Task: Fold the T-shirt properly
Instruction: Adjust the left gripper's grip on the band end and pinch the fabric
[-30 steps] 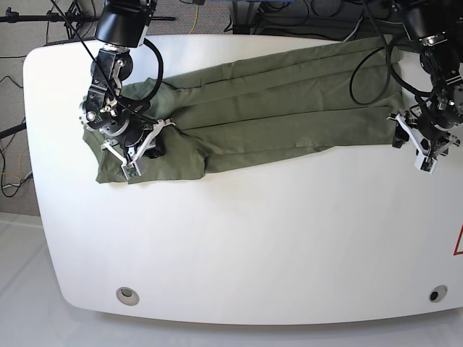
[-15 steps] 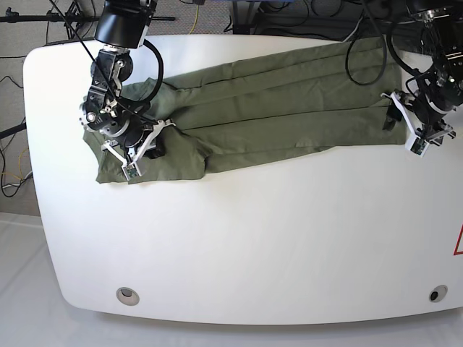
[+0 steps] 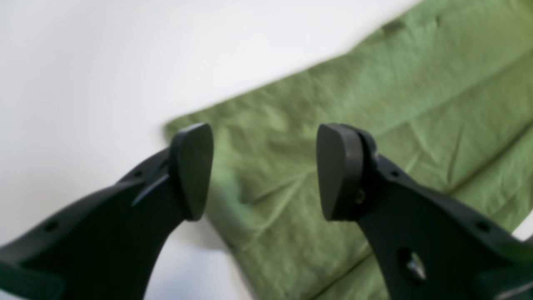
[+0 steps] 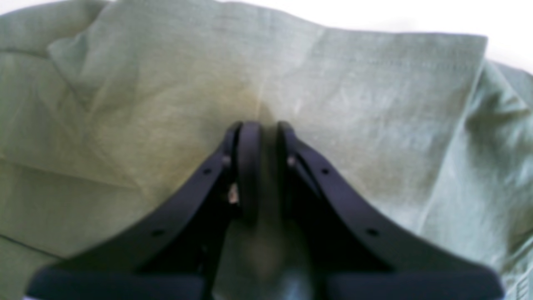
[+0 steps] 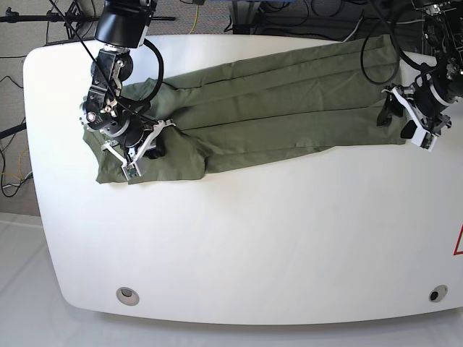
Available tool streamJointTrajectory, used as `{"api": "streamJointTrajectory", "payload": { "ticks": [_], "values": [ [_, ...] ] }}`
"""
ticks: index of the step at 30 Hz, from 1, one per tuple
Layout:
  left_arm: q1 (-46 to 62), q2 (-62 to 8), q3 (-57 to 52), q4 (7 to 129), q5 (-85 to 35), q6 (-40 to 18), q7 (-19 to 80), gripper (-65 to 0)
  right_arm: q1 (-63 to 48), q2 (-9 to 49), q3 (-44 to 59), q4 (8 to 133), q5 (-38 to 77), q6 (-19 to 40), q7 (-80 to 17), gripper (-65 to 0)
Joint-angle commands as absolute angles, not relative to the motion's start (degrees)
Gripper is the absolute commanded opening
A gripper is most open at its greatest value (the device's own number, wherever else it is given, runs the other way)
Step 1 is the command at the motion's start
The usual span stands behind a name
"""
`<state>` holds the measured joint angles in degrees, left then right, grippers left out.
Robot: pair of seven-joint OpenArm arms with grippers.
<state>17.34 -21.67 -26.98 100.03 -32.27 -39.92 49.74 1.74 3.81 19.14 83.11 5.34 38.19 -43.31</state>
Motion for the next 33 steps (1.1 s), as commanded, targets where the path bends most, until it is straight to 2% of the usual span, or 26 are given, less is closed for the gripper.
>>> {"api": "streamJointTrajectory", "payload": {
  "ticks": [1, 15, 17, 33],
  "values": [
    [16.38, -22.02, -26.27, 100.20, -31.35, -39.61, 48.23, -27.2, 2.08, 3.94, 19.16, 83.26, 4.58, 38.50, -44.82, -56.2],
    [10.89, -20.68, -21.52, 92.07, -29.92, -40.00, 46.93, -27.7, 1.76, 4.07, 18.95, 83.26, 4.29, 38.36, -44.89, -56.5],
    [8.63, -20.47, -21.80, 87.45, -29.33, -39.51, 46.65, -28.1, 1.99, 4.14, 18.90, 83.12, 4.31, 38.69, -44.55, -56.7],
    [7.93, -20.67, -32.25, 86.02, -30.19, -40.00, 48.82, -28.6, 1.79, 4.26, 19.02, 83.20, 3.89, 38.63, -44.64, -56.9]
  ]
}}
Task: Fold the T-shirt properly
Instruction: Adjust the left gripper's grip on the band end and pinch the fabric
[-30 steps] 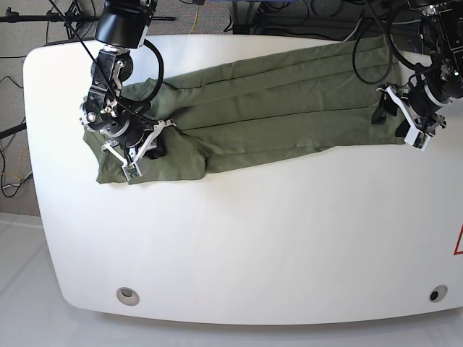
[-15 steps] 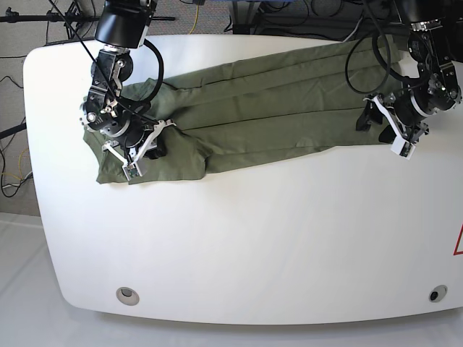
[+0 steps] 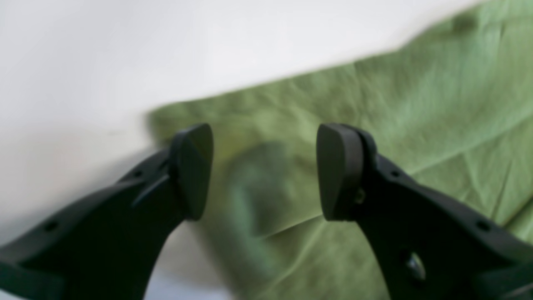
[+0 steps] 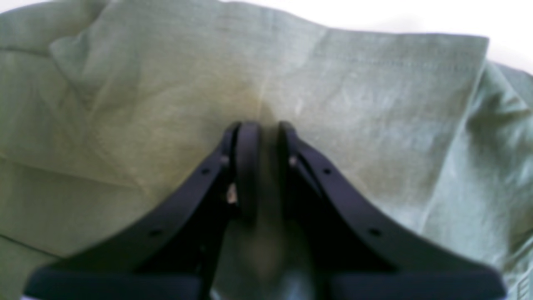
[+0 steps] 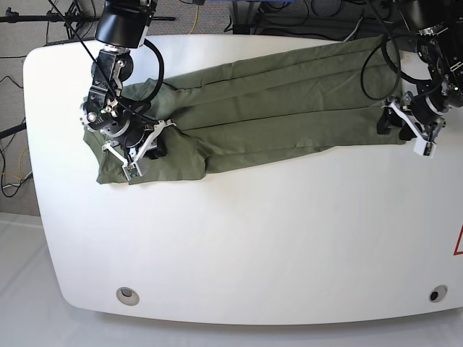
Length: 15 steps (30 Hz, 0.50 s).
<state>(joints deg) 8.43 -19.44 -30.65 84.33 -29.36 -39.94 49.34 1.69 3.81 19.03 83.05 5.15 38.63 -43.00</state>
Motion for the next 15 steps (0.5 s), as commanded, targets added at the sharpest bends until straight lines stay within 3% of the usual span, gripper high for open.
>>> {"api": "streamJointTrajectory", "payload": {
  "ticks": [1, 15],
  "values": [
    [7.90, -20.61, -33.06, 86.13, -30.31, -40.00, 49.00, -28.5, 1.77, 4.28, 19.02, 83.22, 3.92, 38.65, -44.64, -56.9],
    [7.62, -19.45, -34.59, 83.60, -29.47, -40.00, 49.28, -26.8, 1.81, 4.30, 19.00, 83.47, 3.67, 38.82, -44.26, -56.7]
  ]
}}
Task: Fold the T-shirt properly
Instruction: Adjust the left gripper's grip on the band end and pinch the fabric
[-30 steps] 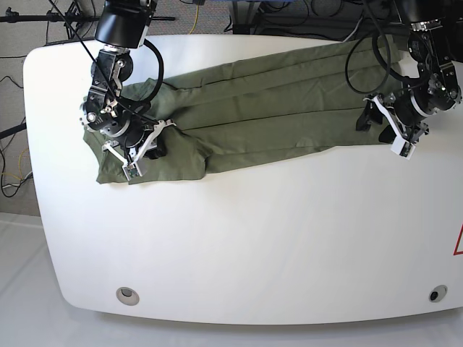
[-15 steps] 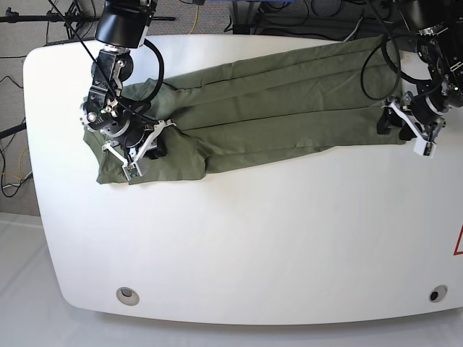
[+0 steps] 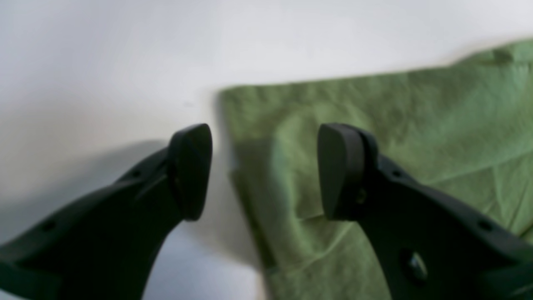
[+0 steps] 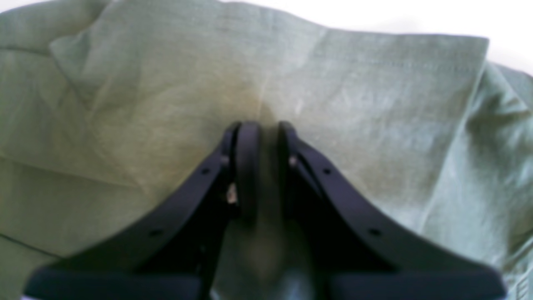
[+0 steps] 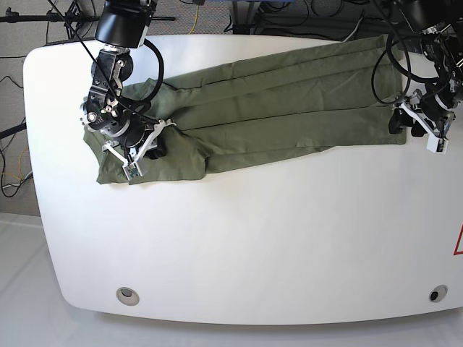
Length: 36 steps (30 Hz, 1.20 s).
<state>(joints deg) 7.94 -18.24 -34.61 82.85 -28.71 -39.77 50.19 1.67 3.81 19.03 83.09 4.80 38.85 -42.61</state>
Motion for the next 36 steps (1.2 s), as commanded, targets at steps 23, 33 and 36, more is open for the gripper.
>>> {"api": "streamJointTrajectory", "payload": {
  "ticks": [23, 33, 36],
  "values": [
    [8.77, -18.44, -32.82, 84.36, -24.27, -40.00, 51.11, -27.5, 1.55, 4.62, 18.79, 83.23, 3.22, 40.00, -44.67, -56.2],
    [7.24, -17.04, -32.74, 82.03, -24.41, -40.00, 51.03, -27.4, 1.30, 4.43, 18.82, 83.41, 3.30, 40.00, -44.90, -56.1],
    [7.36, -17.03, -33.15, 81.19, -24.68, -40.00, 51.17, -27.3, 1.30, 4.44, 18.88, 82.64, 3.60, 40.00, -44.44, -56.4]
  ]
}}
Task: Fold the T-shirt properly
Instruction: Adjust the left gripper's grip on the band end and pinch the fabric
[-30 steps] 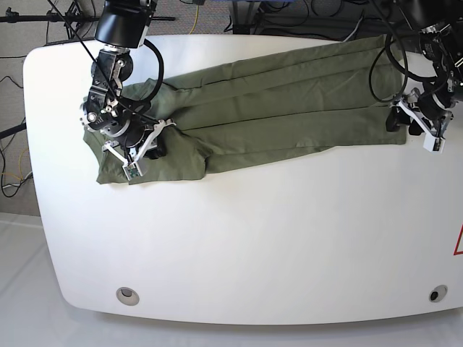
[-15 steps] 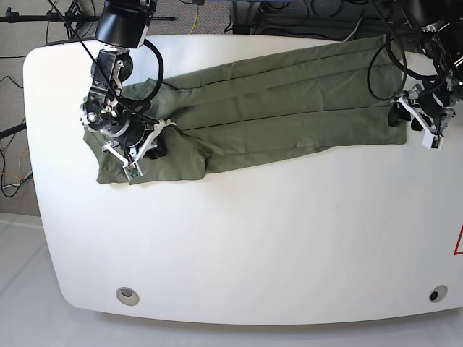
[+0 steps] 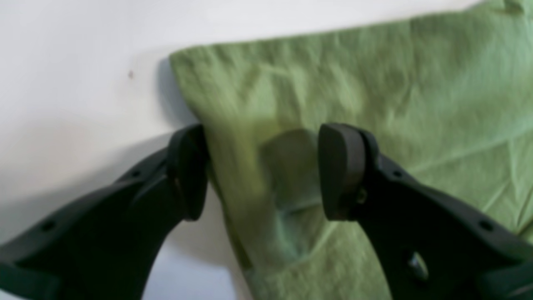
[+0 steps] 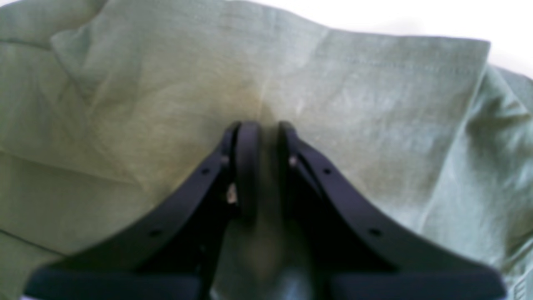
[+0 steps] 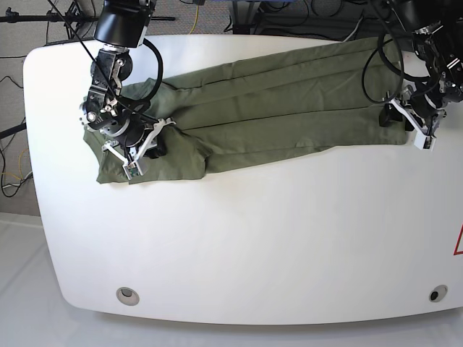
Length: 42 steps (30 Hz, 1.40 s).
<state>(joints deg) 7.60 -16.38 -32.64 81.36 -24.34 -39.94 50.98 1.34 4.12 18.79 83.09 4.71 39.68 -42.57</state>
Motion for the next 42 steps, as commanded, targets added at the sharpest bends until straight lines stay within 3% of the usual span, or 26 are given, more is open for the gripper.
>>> {"api": "streamJointTrajectory", "payload": {
  "ticks": [1, 23, 31, 42],
  "values": [
    [7.22, -16.93, -33.19, 80.79, -24.66, -40.00, 51.14, -27.3, 1.29, 4.44, 18.89, 82.62, 3.61, 40.00, -44.43, -56.4],
    [7.14, -17.52, -32.48, 79.67, -25.26, -40.00, 50.73, -26.6, 1.43, 4.28, 18.74, 82.46, 3.28, 40.00, -44.26, -56.7],
    [6.98, -16.52, -31.52, 79.64, -25.27, -40.00, 52.74, -31.6, 1.35, 4.23, 18.71, 82.58, 3.00, 40.00, -44.75, -56.6],
    [7.43, -15.42, -32.18, 79.87, -25.56, -40.00, 54.30, -33.0, 1.29, 4.18, 18.60, 82.54, 3.14, 40.00, -44.49, -56.6]
  ]
}}
